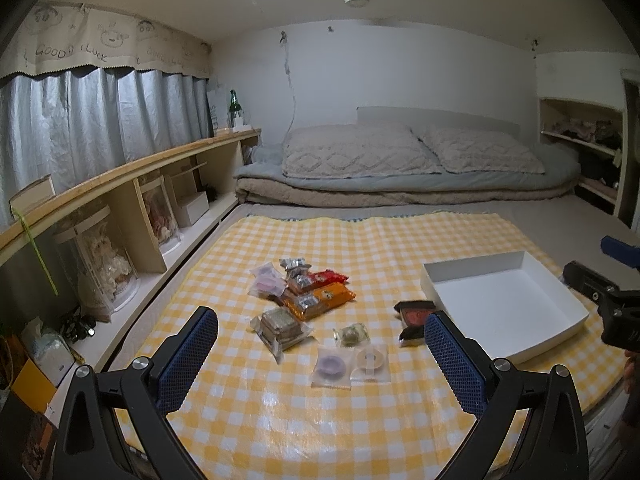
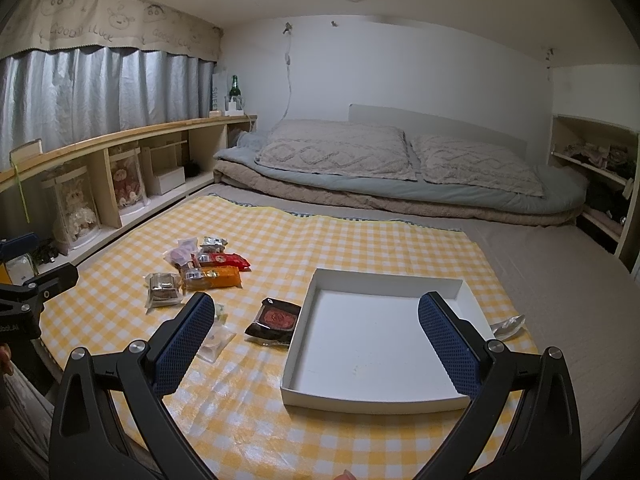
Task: Organize snacks
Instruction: 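Grasp the purple-ring pastry packet with the left tool while the right tool grasps the tan cookie packet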
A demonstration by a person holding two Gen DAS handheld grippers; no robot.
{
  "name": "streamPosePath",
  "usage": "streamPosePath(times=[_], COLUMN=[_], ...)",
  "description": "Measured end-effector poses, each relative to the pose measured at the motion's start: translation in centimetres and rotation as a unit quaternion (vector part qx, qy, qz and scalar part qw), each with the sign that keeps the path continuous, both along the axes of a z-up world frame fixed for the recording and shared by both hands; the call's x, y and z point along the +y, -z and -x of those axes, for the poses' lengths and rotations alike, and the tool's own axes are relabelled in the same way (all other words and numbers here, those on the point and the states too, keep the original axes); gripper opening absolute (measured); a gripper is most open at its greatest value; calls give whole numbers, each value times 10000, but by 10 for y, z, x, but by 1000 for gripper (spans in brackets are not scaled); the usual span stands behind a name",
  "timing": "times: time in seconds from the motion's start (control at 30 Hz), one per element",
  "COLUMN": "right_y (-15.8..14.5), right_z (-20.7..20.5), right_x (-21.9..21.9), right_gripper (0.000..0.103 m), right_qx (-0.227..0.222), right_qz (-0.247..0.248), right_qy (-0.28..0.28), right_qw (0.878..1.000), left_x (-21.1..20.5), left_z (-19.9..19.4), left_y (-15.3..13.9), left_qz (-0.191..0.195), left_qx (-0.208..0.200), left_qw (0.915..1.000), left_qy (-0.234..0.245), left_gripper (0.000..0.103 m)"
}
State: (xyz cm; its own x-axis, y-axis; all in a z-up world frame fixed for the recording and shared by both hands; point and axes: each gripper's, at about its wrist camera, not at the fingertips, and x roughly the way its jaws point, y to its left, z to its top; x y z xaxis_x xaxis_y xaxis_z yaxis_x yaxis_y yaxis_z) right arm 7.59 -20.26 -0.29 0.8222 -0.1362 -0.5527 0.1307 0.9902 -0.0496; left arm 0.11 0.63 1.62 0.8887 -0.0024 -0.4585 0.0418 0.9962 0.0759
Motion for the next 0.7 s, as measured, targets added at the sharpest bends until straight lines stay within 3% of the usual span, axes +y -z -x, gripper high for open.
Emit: streamPosePath(times=[0.23, 0.47, 0.57, 0.7], right_y=[-20, -42, -43, -33], right_z=[-21, -57, -83, -124], right_x=[2, 2, 2, 0], right_gripper=[103, 103, 103, 103], right_qx=[-44, -215, -142, 191], right_qz=[-121, -107, -168, -384], right_qy=[-127, -215, -321, -524], right_qw=[9998, 9995, 9992, 9977], left_x=[3, 7, 5, 4], left_z=[-11, -52, -77, -118], left_y=[-23, -41, -42, -27], left_qz=[-76, -118, -193, -277], left_qx=[-259, -319, -208, 236], left_qw=[9996, 9994, 9995, 9991], left_qy=[106, 103, 125, 214], left_gripper=[103, 103, 103, 103])
